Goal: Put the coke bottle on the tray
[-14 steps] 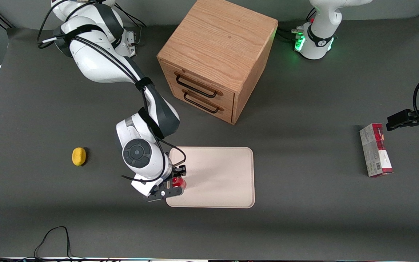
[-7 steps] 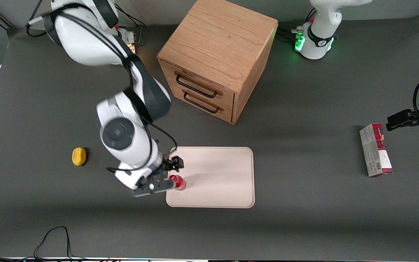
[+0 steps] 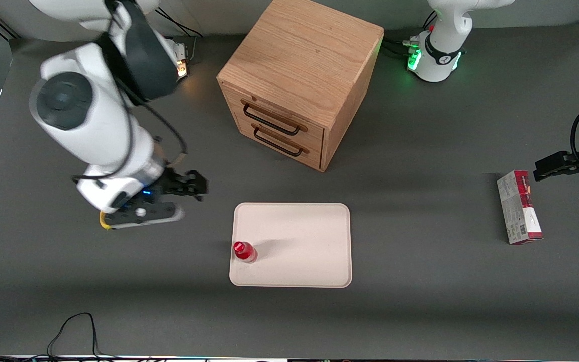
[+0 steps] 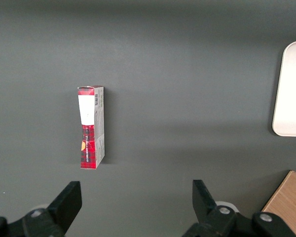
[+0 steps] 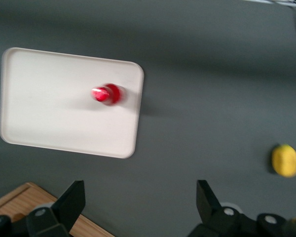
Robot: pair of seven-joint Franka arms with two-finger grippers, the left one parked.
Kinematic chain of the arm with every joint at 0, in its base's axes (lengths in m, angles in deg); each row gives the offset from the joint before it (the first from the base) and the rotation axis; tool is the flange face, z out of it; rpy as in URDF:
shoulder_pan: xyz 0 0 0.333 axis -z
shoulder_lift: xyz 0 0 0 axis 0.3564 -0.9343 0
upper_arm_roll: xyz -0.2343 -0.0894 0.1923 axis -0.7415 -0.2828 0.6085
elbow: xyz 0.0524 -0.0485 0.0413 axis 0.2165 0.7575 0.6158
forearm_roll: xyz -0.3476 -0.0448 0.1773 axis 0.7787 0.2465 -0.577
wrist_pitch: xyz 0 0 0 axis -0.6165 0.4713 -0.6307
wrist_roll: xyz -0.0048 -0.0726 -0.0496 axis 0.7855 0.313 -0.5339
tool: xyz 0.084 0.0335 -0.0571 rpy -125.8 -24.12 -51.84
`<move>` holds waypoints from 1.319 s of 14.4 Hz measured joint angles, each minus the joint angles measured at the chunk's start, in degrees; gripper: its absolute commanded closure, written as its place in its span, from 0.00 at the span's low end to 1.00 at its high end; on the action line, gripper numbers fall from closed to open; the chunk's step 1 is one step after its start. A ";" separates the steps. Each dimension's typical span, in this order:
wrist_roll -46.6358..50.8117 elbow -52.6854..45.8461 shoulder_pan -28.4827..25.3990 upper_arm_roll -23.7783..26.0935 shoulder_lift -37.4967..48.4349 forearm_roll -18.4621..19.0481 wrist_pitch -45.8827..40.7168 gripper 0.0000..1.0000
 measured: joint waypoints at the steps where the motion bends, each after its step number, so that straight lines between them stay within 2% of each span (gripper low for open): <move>1: -0.54 3.87 2.02 -0.11 3.11 0.00 0.33 0.00; 6: -10.18 18.01 14.24 -0.38 15.18 -2.16 2.44 0.00; 8: -13.09 21.84 17.49 -0.40 18.16 -2.47 3.29 0.00; 12: -16.54 25.04 18.65 -2.11 21.30 -2.47 3.87 0.00; 19: -18.64 25.33 18.68 -3.62 21.76 -2.47 3.76 0.00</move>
